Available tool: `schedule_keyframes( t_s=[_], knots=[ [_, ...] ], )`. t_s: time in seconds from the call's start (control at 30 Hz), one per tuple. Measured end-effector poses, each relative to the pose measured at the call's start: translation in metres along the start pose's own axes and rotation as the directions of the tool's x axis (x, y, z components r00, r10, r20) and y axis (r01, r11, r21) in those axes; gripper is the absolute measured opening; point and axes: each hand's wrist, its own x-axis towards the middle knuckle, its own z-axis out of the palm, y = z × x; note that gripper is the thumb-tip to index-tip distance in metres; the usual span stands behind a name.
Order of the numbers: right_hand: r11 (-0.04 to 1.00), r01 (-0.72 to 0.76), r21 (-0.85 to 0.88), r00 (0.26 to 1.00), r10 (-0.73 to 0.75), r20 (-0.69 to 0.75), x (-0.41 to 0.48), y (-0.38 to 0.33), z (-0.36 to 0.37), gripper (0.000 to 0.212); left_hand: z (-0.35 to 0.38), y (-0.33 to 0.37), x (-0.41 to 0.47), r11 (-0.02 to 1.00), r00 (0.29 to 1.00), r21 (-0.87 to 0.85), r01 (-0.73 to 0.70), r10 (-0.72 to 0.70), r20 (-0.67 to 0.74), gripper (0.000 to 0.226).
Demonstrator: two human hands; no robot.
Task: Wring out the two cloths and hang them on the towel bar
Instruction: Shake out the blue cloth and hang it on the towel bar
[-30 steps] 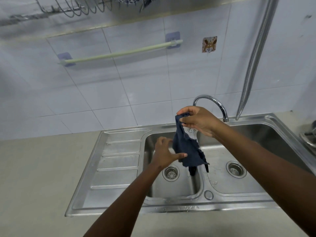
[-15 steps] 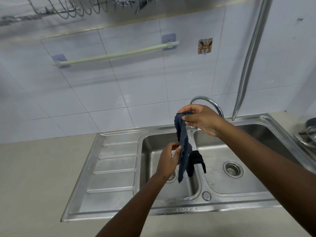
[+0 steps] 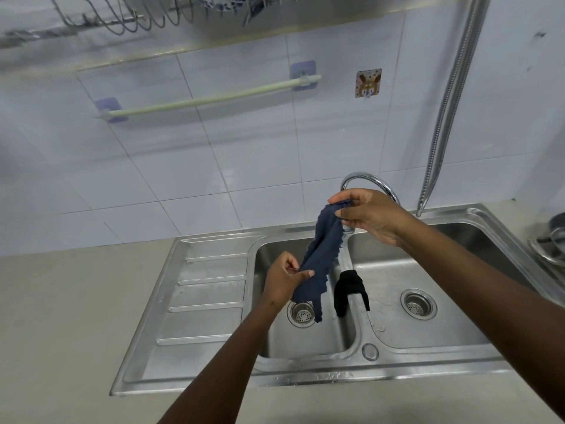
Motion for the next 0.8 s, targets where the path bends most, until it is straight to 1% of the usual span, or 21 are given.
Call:
schedule_keyframes(
  t_s=[0.1,0.17,0.23,0.3,0.33,0.37,0.4,0.43,0.47,0.5,0.57,0.6,0.63,0.67,0.73,0.77,0.8],
  knots=[
    [1.0,0.006,-0.027,1.0,-0.006,-0.008,0.0,0.002,-0.001,0.028,-0.009,-0.003,0.001,0.999,0.997,0.035,0.0,-0.003,0.073,0.037],
    [0.995,0.027,-0.1,0.999,-0.031,-0.042,0.002,0.005,-0.003,0.031,-0.017,-0.001,0.0,0.994,0.992,0.105,-0.006,-0.008,0.129,0.031],
    [0.971,0.054,-0.232,0.992,-0.078,-0.095,0.003,0.008,-0.009,0.032,-0.029,0.003,0.0,0.973,0.979,0.232,-0.005,-0.042,0.197,0.026],
    [0.93,0.068,-0.36,0.986,-0.117,-0.116,0.004,0.01,-0.017,0.029,-0.047,0.007,0.0,0.941,0.971,0.34,-0.002,-0.08,0.226,0.023],
    [0.887,0.073,-0.457,0.985,-0.137,-0.109,0.005,0.012,-0.022,0.025,-0.058,0.008,0.001,0.928,0.97,0.373,-0.002,-0.089,0.226,0.02],
    [0.804,0.079,-0.589,0.983,-0.161,-0.087,0.005,0.015,-0.027,0.022,-0.068,0.009,0.002,0.917,0.972,0.4,-0.006,-0.089,0.218,0.016],
    [0.686,0.083,-0.723,0.983,-0.174,-0.053,0.005,0.017,-0.029,0.02,-0.077,0.012,0.003,0.899,0.978,0.437,-0.015,-0.079,0.195,0.013],
    [0.567,0.091,-0.819,0.985,-0.175,-0.012,0.005,0.02,-0.03,0.02,-0.084,0.015,0.004,0.877,0.984,0.48,-0.032,-0.055,0.167,0.012],
    [0.485,0.094,-0.869,0.988,-0.154,0.021,0.005,0.024,-0.029,0.02,-0.089,0.021,0.006,0.852,0.99,0.521,-0.05,-0.026,0.138,0.012],
    [0.443,0.091,-0.892,0.992,-0.117,0.043,0.006,0.028,-0.027,0.021,-0.094,0.026,0.009,0.826,0.994,0.561,-0.064,0.003,0.108,0.012],
    [0.391,0.087,-0.916,0.996,-0.061,0.068,0.01,0.027,-0.023,0.022,-0.103,0.038,0.015,0.778,0.998,0.624,-0.07,0.06,0.038,0.013],
    [0.378,0.087,-0.922,0.995,-0.068,0.066,0.012,0.024,-0.021,0.023,-0.106,0.044,0.016,0.775,0.997,0.628,-0.066,0.081,0.005,0.013],
    [0.372,0.104,-0.922,0.99,-0.129,0.06,0.013,0.02,-0.018,0.021,-0.108,0.048,0.016,0.791,0.994,0.609,-0.061,0.106,-0.037,0.014],
    [0.378,0.128,-0.917,0.969,-0.246,0.034,0.015,0.016,-0.016,0.019,-0.109,0.052,0.015,0.813,0.984,0.579,-0.064,0.148,-0.099,0.015],
    [0.416,0.199,-0.887,0.863,-0.504,-0.043,0.016,0.013,-0.014,0.016,-0.107,0.056,0.012,0.828,0.939,0.552,-0.098,0.26,-0.224,0.014],
    [0.417,0.217,-0.882,0.833,-0.55,-0.055,0.017,0.015,-0.015,0.015,-0.107,0.057,0.01,0.813,0.923,0.573,-0.103,0.293,-0.249,0.012],
    [0.412,0.203,-0.888,0.849,-0.527,-0.051,0.017,0.018,-0.015,0.014,-0.106,0.057,0.009,0.792,0.918,0.603,-0.093,0.303,-0.257,0.01]
  ],
)
